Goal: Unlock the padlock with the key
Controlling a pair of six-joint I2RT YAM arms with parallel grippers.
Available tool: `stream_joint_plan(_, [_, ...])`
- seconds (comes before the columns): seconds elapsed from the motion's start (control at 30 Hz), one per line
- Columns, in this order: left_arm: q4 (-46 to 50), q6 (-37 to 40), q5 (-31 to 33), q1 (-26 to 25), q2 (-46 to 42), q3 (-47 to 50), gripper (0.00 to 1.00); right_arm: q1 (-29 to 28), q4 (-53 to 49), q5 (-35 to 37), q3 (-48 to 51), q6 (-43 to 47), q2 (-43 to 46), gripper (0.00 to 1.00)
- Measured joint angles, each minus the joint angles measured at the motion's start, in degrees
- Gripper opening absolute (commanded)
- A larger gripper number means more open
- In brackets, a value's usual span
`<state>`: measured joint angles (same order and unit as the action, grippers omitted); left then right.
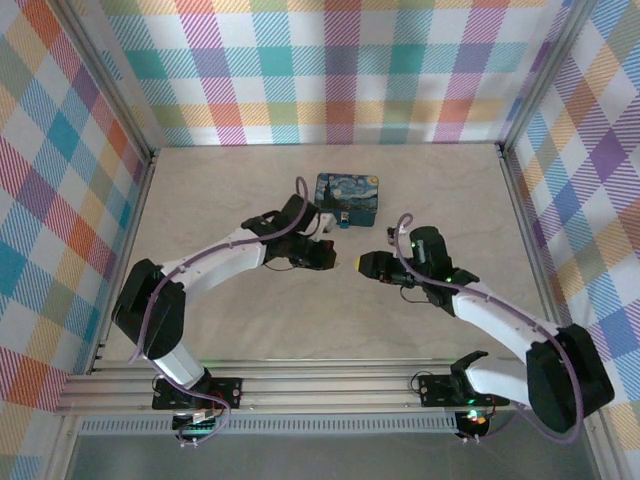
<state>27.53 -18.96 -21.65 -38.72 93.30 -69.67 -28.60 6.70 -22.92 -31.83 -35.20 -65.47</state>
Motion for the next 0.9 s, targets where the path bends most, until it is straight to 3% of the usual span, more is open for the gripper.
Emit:
stream_joint_plan(0.13, [2.51,-1.62,-1.6,1.97,-2.56,-0.68,0.0,-2.6,6.6,2.14,0.9,7.91,-0.81,0.41])
stream_joint_plan(0.37, [4.17,-5.33,-4.63,2.12,-5.95,-1.73,0.0,-7.8,13.86,3.34,0.26,18.95,-10.99,0.36])
stream_joint_plan(0.9, [5.46,-8.09,-5.64,2.12,-10.16,-1.73,0.0,-12.0,27.63,2.58,-1.73,27.8,-16.98,0.27])
